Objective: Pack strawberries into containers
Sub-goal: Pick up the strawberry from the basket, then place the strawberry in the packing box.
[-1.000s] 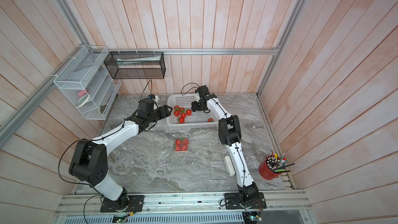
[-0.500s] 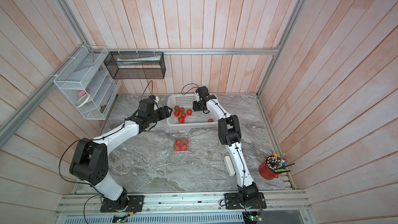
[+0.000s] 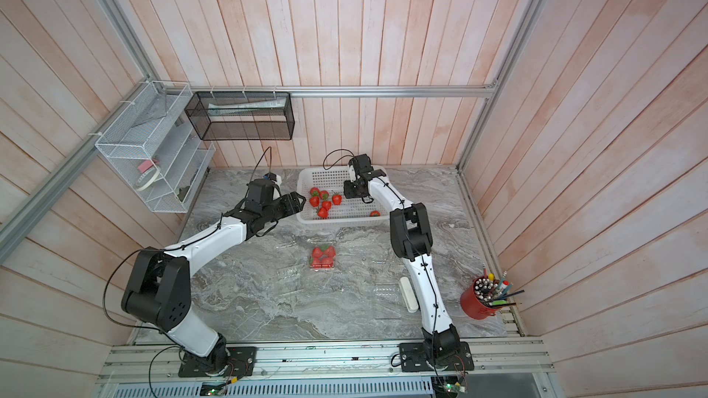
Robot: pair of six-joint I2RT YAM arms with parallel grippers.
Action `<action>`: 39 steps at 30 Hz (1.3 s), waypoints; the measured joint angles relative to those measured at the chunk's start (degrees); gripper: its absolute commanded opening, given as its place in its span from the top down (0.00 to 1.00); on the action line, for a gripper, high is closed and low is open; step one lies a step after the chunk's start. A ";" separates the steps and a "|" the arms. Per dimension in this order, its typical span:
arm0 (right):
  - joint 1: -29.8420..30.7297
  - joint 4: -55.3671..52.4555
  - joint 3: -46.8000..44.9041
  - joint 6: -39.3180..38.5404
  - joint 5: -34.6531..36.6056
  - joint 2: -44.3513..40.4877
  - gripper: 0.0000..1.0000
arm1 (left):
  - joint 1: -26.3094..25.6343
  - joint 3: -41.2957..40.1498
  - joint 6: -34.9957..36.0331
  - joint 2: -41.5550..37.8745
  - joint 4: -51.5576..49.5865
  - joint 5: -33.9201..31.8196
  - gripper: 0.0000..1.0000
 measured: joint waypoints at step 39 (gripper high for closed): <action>34.18 11.34 -52.92 -2.49 -12.46 -33.83 0.44 | 6.54 -15.76 -9.35 -31.74 -16.94 -16.52 0.16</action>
